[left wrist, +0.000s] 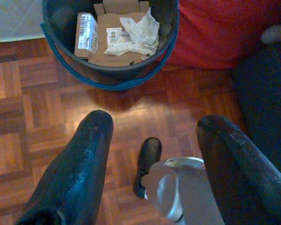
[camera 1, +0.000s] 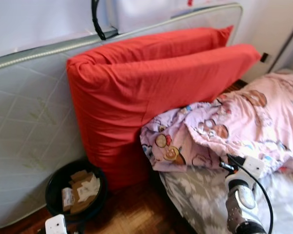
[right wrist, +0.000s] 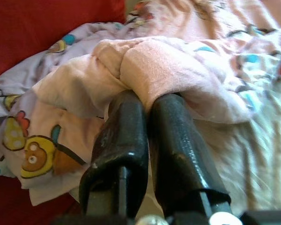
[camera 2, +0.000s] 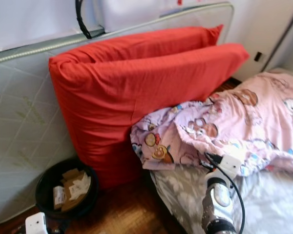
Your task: Clean up the room
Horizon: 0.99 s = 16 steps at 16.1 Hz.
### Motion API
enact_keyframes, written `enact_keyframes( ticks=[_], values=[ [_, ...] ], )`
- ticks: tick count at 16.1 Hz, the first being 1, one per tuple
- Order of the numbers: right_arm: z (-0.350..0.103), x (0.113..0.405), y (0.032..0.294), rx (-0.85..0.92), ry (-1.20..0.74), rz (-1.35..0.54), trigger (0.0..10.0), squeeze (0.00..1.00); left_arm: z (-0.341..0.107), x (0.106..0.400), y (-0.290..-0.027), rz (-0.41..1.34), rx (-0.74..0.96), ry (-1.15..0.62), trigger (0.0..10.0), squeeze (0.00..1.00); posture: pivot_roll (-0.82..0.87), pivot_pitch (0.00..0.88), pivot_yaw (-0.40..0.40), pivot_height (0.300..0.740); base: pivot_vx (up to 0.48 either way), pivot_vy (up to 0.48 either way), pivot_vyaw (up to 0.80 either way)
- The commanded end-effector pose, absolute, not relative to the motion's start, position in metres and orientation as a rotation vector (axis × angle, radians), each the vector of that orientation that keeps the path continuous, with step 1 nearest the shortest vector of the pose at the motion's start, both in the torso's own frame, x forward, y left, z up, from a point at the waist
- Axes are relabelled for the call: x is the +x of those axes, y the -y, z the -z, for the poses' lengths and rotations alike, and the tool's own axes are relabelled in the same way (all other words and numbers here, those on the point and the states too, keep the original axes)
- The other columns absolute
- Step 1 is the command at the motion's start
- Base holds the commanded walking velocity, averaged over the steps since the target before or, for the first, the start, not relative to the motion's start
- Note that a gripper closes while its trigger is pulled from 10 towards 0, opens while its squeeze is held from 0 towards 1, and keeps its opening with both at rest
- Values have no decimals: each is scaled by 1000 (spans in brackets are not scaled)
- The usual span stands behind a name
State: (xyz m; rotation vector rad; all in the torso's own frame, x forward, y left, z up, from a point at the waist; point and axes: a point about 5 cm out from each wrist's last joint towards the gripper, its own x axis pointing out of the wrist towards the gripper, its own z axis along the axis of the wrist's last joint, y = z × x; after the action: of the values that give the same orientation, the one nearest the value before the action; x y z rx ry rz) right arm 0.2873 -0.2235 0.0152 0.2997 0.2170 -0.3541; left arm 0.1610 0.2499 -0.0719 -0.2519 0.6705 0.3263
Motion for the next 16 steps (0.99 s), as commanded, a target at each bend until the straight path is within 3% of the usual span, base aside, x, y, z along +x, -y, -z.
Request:
enact_keyframes(
  ticks=[1,16],
  values=[
    [-16,290,220,287,-219,332,10000,0,72,158,-253,-334,-249,-679,10000,0,120,45,-22,740,-277,0,0],
    [-35,299,224,214,-125,326,10000,0,73,157,-254,-337,-247,-683,10000,0,120,64,-21,740,-279,0,0]
  ],
)
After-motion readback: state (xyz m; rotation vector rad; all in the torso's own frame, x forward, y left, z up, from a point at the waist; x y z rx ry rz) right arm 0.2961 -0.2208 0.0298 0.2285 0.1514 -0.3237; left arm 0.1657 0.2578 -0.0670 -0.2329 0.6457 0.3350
